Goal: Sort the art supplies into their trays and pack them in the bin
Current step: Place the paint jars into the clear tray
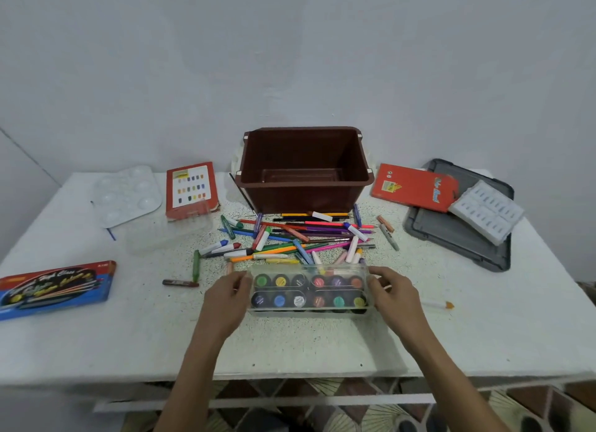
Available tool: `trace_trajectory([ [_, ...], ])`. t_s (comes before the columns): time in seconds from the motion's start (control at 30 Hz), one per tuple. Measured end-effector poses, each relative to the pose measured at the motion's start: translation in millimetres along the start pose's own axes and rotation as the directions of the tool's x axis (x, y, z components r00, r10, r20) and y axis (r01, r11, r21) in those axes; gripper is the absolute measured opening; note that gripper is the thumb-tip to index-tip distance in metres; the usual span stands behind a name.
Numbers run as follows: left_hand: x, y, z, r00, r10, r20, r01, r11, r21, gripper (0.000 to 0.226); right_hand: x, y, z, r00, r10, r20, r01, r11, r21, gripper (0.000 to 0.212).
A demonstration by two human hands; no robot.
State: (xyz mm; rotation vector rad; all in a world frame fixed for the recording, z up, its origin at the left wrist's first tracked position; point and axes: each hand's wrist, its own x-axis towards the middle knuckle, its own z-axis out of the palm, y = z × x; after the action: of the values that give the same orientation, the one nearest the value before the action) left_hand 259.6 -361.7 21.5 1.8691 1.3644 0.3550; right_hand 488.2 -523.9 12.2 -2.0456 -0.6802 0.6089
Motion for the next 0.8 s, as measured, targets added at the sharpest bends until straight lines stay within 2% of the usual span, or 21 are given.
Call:
trace_trajectory([
  [0.23, 2, 4, -4, 0.995, 0.049, -0.082, -0.063, 0.982, -0.178, 0.020, -4, -3, -3, 0.985, -0.079, -0.150, 0.104, 0.980, 0.167, 0.024],
  [0.37, 1, 7, -2, 0.987, 0.062, -0.151, -0.103, 0.954, -0.281, 0.013, -7, -7, -3, 0.974, -0.126, -0.188, 0.170, 0.955, 0.243, 0.023],
  [0.5, -5, 9, 5, 0.976, 0.024, -0.216, -0.104, 0.924, -0.368, 0.022, -11, -8, -3, 0.971, -0.138, -0.193, 0.191, 0.937, 0.293, 0.024],
  [0.6, -9, 11, 9, 0.966, -0.001, -0.257, -0.096, 0.925, -0.368, 0.026, -13, -3, -1, 0.967, -0.159, -0.196, 0.208, 0.944, 0.257, 0.016],
  [0.8, -10, 0, 22, 0.974, -0.004, -0.227, -0.075, 0.938, -0.338, 0.003, -16, 10, 5, 0.977, -0.169, -0.133, 0.205, 0.919, 0.336, 0.008],
])
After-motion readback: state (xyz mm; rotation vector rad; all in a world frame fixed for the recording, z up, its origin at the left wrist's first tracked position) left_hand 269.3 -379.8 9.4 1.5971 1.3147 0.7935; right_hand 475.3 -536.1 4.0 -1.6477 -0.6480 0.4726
